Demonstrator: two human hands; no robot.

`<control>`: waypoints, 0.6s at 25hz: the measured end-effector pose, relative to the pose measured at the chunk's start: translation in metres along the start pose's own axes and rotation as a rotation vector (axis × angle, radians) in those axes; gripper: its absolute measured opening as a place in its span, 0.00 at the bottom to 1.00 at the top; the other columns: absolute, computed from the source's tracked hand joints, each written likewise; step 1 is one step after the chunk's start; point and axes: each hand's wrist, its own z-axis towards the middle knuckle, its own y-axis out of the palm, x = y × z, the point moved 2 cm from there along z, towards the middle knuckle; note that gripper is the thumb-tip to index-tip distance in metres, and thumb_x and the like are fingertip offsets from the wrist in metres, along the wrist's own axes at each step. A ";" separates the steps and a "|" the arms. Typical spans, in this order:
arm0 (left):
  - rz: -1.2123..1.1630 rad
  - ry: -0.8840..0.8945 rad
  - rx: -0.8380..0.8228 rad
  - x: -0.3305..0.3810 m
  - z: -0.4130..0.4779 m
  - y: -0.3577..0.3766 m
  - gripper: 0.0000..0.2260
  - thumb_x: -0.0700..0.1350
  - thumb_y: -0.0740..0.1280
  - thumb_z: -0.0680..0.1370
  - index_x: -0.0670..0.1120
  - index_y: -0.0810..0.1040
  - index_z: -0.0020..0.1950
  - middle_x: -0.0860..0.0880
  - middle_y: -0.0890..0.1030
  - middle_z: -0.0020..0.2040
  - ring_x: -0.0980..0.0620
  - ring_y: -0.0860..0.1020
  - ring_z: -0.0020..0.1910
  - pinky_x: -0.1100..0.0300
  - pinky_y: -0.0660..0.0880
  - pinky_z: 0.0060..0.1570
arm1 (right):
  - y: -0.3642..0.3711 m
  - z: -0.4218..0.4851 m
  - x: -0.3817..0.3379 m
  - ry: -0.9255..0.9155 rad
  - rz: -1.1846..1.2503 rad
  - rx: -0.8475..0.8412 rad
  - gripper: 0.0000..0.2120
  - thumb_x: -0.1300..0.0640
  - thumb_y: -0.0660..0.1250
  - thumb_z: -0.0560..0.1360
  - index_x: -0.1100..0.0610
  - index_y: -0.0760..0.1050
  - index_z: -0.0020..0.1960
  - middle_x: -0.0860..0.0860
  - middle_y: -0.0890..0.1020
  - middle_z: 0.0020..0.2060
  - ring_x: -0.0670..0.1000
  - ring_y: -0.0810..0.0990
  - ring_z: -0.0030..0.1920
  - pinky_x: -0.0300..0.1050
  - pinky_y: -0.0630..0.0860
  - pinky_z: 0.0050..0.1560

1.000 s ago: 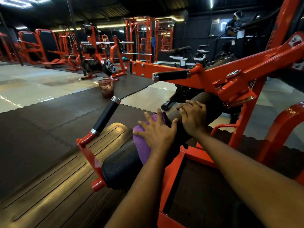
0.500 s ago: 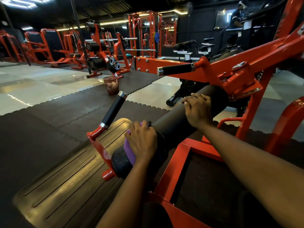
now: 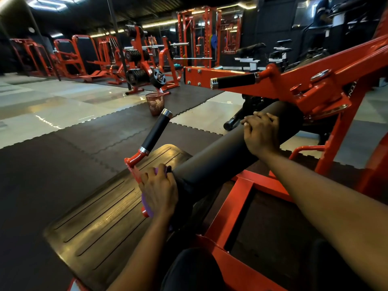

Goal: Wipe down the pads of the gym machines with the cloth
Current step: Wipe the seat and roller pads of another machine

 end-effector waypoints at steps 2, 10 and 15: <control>-0.086 0.002 -0.014 0.040 0.009 0.004 0.13 0.52 0.57 0.82 0.48 0.75 0.60 0.45 0.75 0.57 0.46 0.71 0.56 0.51 0.67 0.57 | -0.001 0.000 -0.001 -0.012 0.002 0.015 0.19 0.51 0.52 0.80 0.51 0.82 0.55 0.51 0.84 0.57 0.52 0.75 0.66 0.53 0.62 0.70; 0.001 0.181 -0.211 0.178 0.044 0.060 0.24 0.59 0.55 0.78 0.56 0.63 0.74 0.43 0.73 0.65 0.39 0.70 0.66 0.33 0.57 0.70 | -0.003 0.002 0.001 -0.056 0.038 0.050 0.16 0.54 0.55 0.79 0.51 0.82 0.54 0.49 0.84 0.56 0.52 0.75 0.66 0.53 0.62 0.67; 0.018 0.231 -0.129 0.143 0.027 0.052 0.19 0.55 0.57 0.79 0.54 0.69 0.69 0.45 0.74 0.60 0.44 0.69 0.60 0.45 0.68 0.57 | -0.005 -0.004 0.001 -0.056 0.063 0.077 0.15 0.54 0.56 0.80 0.50 0.82 0.54 0.48 0.84 0.57 0.52 0.74 0.67 0.52 0.61 0.67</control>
